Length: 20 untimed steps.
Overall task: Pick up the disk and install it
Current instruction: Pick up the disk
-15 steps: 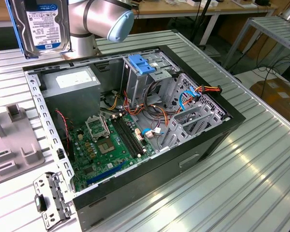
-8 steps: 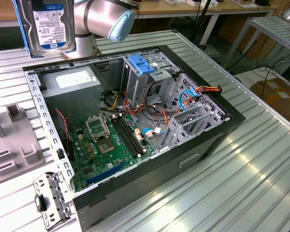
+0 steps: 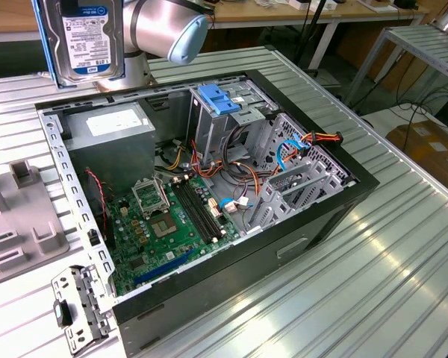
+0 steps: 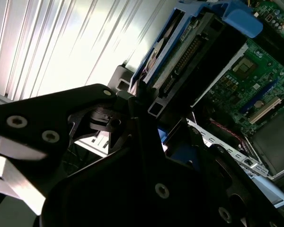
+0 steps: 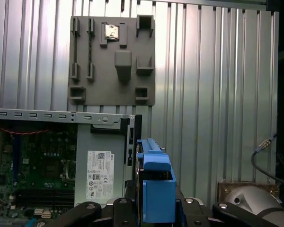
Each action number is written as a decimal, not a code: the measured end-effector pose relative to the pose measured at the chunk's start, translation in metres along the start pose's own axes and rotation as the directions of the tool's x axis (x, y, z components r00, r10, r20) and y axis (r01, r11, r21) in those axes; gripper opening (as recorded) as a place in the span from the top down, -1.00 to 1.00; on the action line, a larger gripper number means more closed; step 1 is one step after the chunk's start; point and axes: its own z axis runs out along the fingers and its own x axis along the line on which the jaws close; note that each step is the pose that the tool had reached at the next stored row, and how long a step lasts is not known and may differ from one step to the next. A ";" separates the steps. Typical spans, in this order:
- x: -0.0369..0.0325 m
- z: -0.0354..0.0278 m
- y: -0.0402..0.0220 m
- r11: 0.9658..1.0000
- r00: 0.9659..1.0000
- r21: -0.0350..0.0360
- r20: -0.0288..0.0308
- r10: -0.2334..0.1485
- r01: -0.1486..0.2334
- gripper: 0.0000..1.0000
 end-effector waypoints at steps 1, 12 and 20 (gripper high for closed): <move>0.0008 0.0000 -0.0005 1.000 1.000 0.000 0.000 0.000 0.000 0.26; 0.0129 -0.0006 -0.0112 1.000 1.000 -0.001 0.000 0.000 0.000 0.26; 0.0249 -0.0013 -0.0142 1.000 1.000 -0.001 0.000 0.000 0.000 0.26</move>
